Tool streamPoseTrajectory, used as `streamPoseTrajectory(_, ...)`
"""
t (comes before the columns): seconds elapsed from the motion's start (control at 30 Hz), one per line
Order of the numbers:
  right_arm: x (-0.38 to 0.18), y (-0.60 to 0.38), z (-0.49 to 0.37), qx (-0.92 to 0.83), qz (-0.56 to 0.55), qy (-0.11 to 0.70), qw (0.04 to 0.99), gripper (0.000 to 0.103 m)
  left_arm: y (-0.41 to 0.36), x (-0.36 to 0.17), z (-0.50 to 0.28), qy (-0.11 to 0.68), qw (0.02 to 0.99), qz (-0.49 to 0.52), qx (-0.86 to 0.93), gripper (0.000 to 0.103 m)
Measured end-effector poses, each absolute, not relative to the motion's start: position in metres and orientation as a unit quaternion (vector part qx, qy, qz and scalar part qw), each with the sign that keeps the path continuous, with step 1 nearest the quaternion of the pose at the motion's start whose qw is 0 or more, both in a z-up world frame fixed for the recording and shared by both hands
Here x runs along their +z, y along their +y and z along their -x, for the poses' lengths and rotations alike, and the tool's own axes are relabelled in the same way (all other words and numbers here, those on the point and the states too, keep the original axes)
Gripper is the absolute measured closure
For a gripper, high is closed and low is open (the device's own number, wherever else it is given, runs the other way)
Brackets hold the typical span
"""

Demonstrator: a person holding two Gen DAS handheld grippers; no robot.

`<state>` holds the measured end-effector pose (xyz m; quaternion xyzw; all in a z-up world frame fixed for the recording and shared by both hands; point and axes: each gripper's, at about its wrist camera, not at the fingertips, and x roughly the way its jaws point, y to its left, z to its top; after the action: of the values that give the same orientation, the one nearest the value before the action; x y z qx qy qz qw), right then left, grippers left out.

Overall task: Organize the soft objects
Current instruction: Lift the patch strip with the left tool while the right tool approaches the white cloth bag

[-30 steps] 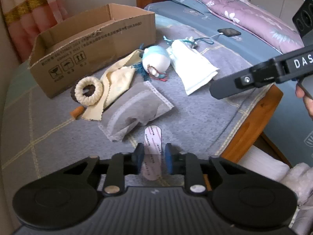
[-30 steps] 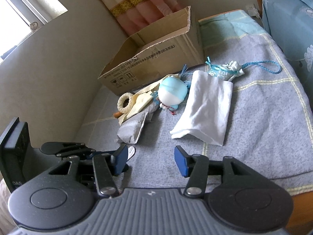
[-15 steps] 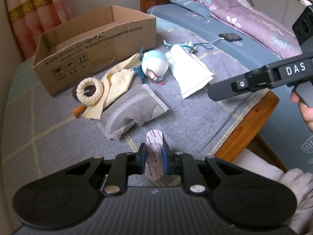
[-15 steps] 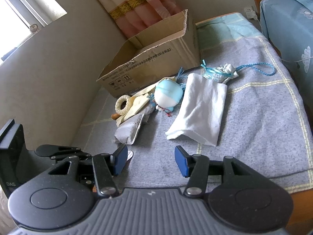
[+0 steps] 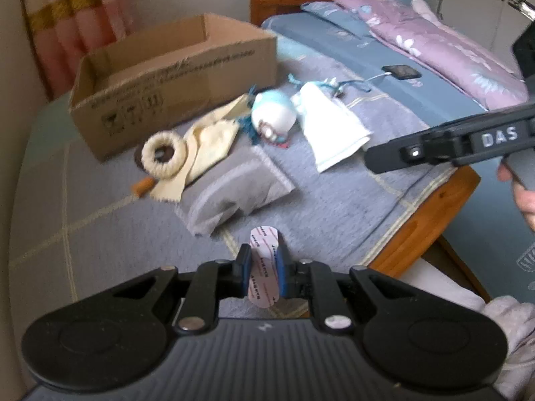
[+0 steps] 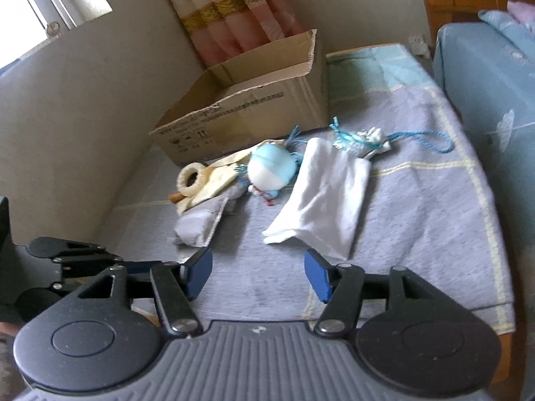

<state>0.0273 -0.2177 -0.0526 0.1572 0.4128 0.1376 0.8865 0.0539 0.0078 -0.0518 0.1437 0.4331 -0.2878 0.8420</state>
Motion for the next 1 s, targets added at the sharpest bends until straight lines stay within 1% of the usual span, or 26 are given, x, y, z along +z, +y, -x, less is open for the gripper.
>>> streamPoseTrajectory(0.1, -0.053, -0.217, -0.026, 0.134, -0.148, 0.414, 0.888, 0.036, 0.009, -0.058, -0.055, 0.441, 0.84, -0.141, -0.284, 0.088)
streamPoseTrajectory(0.17, -0.053, -0.217, -0.026, 0.132, -0.147, 0.415, 0.888, 0.034, 0.008, -0.06, -0.055, 0.442, 0.838, -0.142, -0.286, 0.086)
streamPoseTrajectory(0.23, -0.054, -0.217, -0.026, 0.126, -0.149, 0.404, 0.894, 0.03, 0.009, -0.061, -0.055, 0.441, 0.838, -0.142, -0.287, 0.085)
streamPoseTrajectory(0.47, -0.056, -0.216, -0.028, 0.123, -0.148, 0.405, 0.894, 0.029, 0.008, -0.062, -0.055, 0.439, 0.839, -0.143, -0.29, 0.084)
streamPoseTrajectory(0.6, -0.055, -0.215, -0.028, 0.115, -0.14, 0.403, 0.897, 0.029, 0.008, -0.062, -0.055, 0.438, 0.84, -0.139, -0.289, 0.088)
streamPoseTrajectory(0.67, -0.054, -0.216, -0.028, 0.112, -0.135, 0.401, 0.899, 0.025, 0.009, -0.061, -0.055, 0.442, 0.84, -0.131, -0.287, 0.09)
streamPoseTrajectory(1.0, -0.048, -0.219, -0.033, 0.06, -0.078, 0.404, 0.91, 0.025, 0.008, -0.038, -0.049, 0.428, 0.846, -0.119, -0.296, 0.09)
